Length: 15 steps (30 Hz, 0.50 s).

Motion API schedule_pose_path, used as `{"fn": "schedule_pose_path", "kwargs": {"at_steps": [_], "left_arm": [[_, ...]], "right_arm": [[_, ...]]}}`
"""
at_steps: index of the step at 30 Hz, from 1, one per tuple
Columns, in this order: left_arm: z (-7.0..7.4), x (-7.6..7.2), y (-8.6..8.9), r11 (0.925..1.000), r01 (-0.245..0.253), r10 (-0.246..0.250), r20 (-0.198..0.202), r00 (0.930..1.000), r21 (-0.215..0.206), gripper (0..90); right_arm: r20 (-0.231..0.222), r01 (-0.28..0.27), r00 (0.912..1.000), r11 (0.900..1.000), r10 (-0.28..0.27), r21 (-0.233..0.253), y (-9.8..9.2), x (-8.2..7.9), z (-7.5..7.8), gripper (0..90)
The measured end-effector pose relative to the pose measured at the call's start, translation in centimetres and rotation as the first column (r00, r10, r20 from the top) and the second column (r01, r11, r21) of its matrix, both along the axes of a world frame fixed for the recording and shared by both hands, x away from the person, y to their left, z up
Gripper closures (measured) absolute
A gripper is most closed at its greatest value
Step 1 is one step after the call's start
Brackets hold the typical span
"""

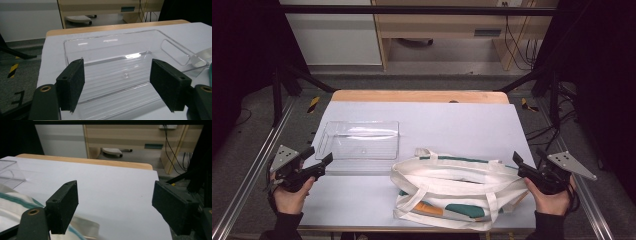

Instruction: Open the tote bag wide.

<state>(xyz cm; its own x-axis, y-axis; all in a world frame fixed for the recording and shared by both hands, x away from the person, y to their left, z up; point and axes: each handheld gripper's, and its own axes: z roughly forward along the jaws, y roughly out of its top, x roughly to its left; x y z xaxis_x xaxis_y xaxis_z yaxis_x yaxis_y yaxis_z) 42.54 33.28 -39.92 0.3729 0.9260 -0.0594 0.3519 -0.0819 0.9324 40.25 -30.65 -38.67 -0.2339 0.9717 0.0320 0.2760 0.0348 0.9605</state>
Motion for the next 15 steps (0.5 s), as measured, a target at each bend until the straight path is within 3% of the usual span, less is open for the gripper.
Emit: {"fn": "schedule_pose_path", "kwargs": {"at_steps": [10,15], "left_arm": [[0.8,-0.5,-2.6,0.997,0.076,-0.075,0.012,0.9971,-0.015,33.0],[1.0,-0.6,-4.4,0.9931,0.117,-0.117,0.017,0.993,-0.004,34.3]], "right_arm": [[-0.01,-0.099,0.9951,0.995,0.098,-0.01,3.2,-0.4,1.4,25.6],[-0.026,-0.173,0.9846,0.985,0.173,-0.01,5.3,-0.5,1.5,28.8]]}}
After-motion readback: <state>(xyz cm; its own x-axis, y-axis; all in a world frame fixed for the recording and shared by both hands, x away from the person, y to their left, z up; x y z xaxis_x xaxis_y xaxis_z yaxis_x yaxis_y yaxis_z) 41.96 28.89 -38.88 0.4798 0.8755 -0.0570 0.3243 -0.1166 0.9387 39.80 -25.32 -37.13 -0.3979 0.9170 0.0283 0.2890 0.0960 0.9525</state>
